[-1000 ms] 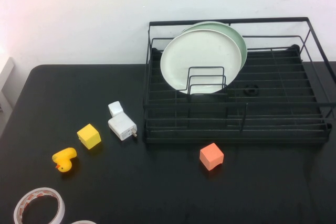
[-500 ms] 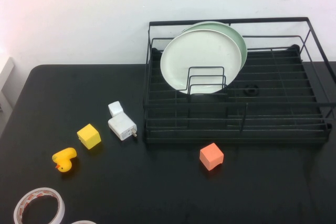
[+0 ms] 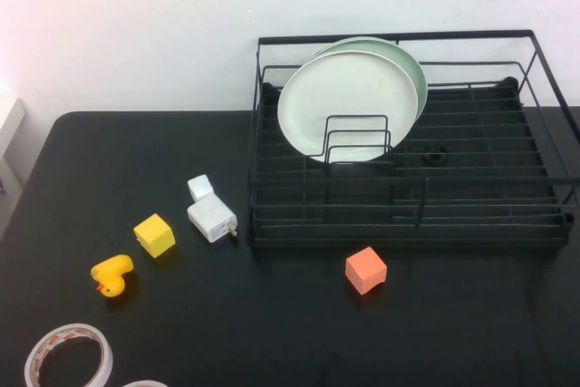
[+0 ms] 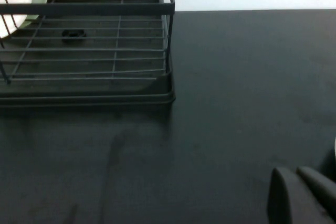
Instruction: Place plate on rack
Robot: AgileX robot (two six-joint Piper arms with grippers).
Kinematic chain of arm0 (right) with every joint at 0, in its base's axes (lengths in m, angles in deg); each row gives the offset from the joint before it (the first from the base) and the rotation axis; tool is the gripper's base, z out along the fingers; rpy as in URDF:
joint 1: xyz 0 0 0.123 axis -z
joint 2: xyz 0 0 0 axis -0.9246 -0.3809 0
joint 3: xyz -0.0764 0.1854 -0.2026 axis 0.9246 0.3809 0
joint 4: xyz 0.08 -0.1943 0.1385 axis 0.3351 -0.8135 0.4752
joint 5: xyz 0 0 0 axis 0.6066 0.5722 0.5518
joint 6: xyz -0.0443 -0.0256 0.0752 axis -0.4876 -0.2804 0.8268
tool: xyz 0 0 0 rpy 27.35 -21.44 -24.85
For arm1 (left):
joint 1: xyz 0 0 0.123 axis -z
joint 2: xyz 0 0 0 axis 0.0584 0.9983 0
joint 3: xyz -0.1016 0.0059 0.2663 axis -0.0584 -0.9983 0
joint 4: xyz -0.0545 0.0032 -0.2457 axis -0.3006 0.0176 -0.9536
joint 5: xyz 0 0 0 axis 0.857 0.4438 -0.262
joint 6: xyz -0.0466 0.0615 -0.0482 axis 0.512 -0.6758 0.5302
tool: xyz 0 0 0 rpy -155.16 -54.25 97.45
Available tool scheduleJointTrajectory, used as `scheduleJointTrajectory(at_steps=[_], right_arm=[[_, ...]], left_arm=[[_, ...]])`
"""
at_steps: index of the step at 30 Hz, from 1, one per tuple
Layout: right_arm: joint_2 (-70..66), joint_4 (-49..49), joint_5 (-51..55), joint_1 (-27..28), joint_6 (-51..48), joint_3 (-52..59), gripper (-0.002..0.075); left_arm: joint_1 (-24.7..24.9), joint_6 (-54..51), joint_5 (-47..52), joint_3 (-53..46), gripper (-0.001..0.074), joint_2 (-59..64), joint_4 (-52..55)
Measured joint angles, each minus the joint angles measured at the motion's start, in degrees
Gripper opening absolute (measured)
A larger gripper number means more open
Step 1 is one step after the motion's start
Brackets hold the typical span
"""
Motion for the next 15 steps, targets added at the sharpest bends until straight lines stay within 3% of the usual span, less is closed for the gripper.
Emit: scheduleJointTrajectory(at_steps=[3,5,9,15], right_arm=[[0.0,0.0,0.0,0.0,0.0,0.0,-0.0001],[0.0,0.0,0.0,0.0,0.0,0.0,-0.0001],[0.0,0.0,0.0,0.0,0.0,0.0,-0.0001],[0.0,0.0,0.0,0.0,0.0,0.0,-0.0001]], left_arm=[[-0.8,11.5,1.0,0.0,-0.0002,-0.4,0.5],[-2.7,19.7,2.8,-0.8,-0.0002,-0.6,7.6],[-9.4,36.4,11.1,-3.7,-0.0002,-1.7,35.3],[-21.9,71.7,30.9,-7.4,-0.0002,-7.2,72.0]])
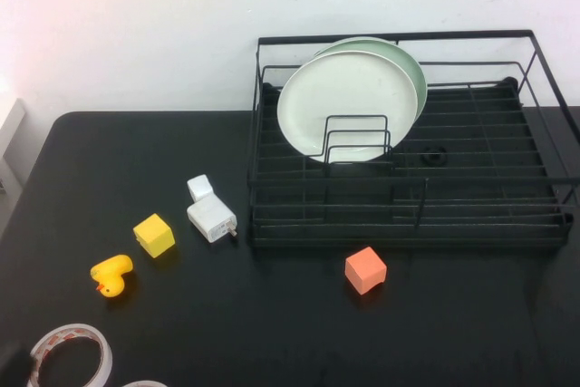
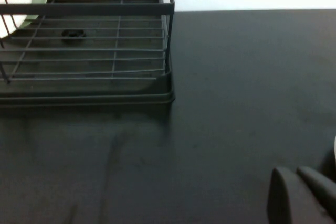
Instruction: Place plate on rack
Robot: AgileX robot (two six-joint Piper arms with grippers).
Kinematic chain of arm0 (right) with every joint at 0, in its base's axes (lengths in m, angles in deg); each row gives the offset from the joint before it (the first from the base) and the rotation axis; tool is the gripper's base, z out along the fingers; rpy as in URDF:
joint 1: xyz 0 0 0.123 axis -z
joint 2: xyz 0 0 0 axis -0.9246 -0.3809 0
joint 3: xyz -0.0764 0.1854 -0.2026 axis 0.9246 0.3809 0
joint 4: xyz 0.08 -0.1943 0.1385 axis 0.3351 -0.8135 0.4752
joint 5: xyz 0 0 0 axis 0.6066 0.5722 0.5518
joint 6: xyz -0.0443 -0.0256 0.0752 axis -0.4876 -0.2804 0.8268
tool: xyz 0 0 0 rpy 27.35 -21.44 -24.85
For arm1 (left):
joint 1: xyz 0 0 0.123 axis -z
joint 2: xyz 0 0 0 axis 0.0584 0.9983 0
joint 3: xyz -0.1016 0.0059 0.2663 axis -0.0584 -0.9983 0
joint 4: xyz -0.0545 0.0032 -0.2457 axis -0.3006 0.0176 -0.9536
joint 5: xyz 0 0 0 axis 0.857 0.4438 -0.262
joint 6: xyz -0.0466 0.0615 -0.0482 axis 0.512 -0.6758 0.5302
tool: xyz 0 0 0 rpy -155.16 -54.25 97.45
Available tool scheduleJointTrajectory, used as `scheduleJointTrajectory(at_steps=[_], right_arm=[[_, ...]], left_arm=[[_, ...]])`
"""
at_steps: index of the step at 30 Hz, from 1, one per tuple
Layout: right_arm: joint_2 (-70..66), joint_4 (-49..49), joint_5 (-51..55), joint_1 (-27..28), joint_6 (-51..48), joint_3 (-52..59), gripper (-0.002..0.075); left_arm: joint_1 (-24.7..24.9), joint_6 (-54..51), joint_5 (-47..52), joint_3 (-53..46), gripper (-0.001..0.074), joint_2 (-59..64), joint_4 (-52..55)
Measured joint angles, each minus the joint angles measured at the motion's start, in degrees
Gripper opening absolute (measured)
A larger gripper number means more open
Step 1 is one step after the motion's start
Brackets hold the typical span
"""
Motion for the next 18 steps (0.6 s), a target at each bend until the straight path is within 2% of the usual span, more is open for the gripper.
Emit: scheduleJointTrajectory(at_steps=[3,7,9,13,18], right_arm=[[0.0,0.0,0.0,0.0,0.0,0.0,-0.0001],[0.0,0.0,0.0,0.0,0.0,0.0,-0.0001],[0.0,0.0,0.0,0.0,0.0,0.0,-0.0001],[0.0,0.0,0.0,0.0,0.0,0.0,-0.0001],[0.0,0.0,0.0,0.0,0.0,0.0,-0.0001]], left_arm=[[-4.7,6.5,11.1,-0.6,-0.0002,-3.5,12.9],[-7.6,8.2,20.0,-0.9,-0.0002,-4.9,22.0],[-7.8,8.6,19.5,-1.7,-0.0002,-5.0,24.4],[-7.8,11.8,11.9,-3.8,-0.0002,-5.1,25.9],[-6.8,15.9,10.8,-4.0,-0.0002,-5.2,30.1]])
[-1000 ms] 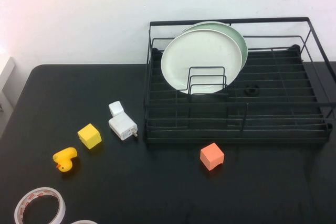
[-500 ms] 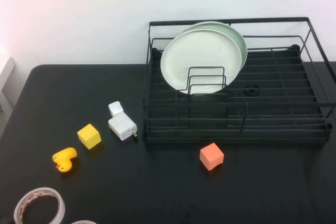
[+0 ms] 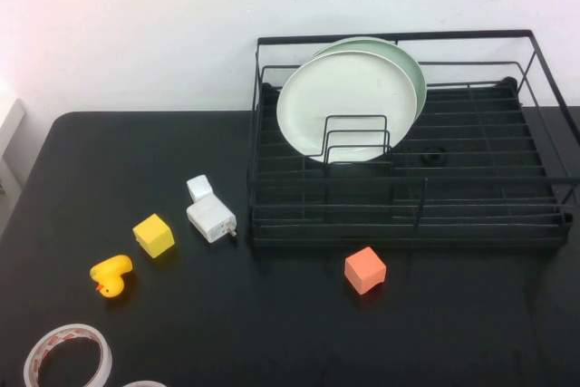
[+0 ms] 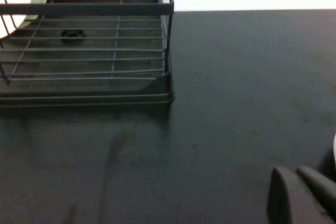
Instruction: Place plate on rack
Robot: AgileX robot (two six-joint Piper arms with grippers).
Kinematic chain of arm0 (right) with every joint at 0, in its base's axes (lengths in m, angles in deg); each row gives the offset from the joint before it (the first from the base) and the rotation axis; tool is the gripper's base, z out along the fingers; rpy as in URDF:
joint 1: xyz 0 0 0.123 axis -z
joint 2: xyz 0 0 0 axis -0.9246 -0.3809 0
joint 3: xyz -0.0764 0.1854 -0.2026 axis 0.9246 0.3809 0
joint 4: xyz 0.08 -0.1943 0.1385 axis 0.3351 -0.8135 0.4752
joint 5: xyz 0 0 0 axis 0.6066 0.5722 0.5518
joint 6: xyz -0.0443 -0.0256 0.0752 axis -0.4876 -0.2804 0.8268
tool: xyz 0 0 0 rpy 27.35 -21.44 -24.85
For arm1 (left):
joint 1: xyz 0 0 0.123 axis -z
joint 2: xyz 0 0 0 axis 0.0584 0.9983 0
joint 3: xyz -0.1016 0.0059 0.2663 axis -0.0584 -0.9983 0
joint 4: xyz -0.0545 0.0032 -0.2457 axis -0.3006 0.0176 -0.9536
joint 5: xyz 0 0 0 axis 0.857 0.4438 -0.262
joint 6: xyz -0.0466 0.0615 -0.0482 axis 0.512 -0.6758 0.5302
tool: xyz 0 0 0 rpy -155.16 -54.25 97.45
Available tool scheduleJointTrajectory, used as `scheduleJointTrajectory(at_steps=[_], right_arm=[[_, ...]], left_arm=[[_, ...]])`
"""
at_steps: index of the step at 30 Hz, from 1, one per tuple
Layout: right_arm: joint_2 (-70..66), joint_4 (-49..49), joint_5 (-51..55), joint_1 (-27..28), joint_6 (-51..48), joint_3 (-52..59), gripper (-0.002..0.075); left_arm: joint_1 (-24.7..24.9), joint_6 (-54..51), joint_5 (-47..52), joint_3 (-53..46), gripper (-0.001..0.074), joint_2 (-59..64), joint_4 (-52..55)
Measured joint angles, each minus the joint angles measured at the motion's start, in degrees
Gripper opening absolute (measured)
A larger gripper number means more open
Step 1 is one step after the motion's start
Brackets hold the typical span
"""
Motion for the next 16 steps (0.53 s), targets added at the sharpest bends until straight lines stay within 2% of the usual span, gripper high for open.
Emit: scheduleJointTrajectory(at_steps=[6,16], right_arm=[[0.0,0.0,0.0,0.0,0.0,0.0,-0.0001],[0.0,0.0,0.0,0.0,0.0,0.0,-0.0001]], left_arm=[[3.5,0.0,1.3,0.0,-0.0002,0.0,1.3],[3.7,0.0,1.5,0.0,-0.0002,0.0,1.3]])
